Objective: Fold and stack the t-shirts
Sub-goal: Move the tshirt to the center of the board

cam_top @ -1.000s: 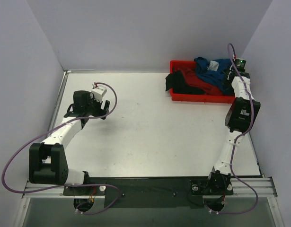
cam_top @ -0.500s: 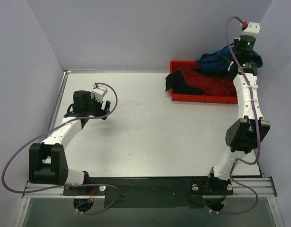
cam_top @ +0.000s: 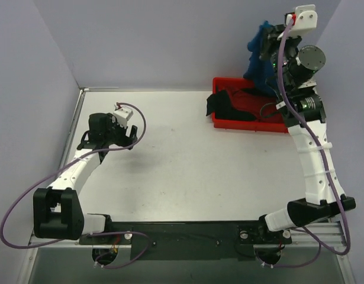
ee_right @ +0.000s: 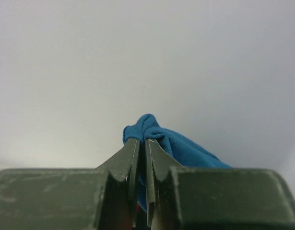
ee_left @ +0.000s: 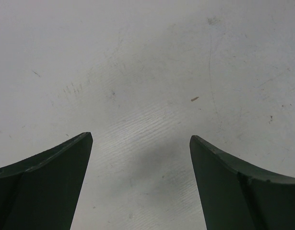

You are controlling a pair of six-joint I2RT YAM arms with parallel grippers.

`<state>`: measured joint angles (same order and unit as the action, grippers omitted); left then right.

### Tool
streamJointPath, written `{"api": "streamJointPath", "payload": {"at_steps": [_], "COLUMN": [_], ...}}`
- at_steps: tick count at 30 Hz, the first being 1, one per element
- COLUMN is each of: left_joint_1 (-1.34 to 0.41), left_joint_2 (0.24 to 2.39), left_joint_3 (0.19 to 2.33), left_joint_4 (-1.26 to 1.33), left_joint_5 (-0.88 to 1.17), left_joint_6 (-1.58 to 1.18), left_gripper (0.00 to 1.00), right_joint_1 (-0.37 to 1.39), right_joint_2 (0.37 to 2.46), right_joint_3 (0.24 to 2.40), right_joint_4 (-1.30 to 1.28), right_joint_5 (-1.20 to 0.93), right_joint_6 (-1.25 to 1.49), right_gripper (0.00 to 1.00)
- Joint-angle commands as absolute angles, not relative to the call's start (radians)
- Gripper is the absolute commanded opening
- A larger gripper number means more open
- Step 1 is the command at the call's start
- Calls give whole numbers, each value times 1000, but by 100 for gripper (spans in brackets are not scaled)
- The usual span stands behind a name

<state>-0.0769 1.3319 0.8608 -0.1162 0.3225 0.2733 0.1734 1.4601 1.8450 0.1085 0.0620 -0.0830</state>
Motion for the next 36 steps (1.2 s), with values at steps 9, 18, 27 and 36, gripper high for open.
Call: {"api": "streamJointPath", "payload": {"at_steps": [9,18,27,36], "left_joint_1": [-25,92,81,-130], "left_joint_2": [1218,1247,1250,1132], "left_joint_3": [859,922,887,732], "left_joint_4": [-22,11,-64,-236], "left_joint_5": [117,-209,-95,0], "left_joint_6": [245,342,393,505], "left_gripper": [95,96,96,96], "right_joint_1": [601,615,499,514], "right_joint_2": [1278,1333,1891,1832], "right_joint_3": [2024,1481,1715,1605], "right_joint_4": [396,486,257,-146], "right_joint_5": [-414,-405,-418,38], "right_joint_6": [58,8,57,52], "right_gripper": [0,0,29,81]}}
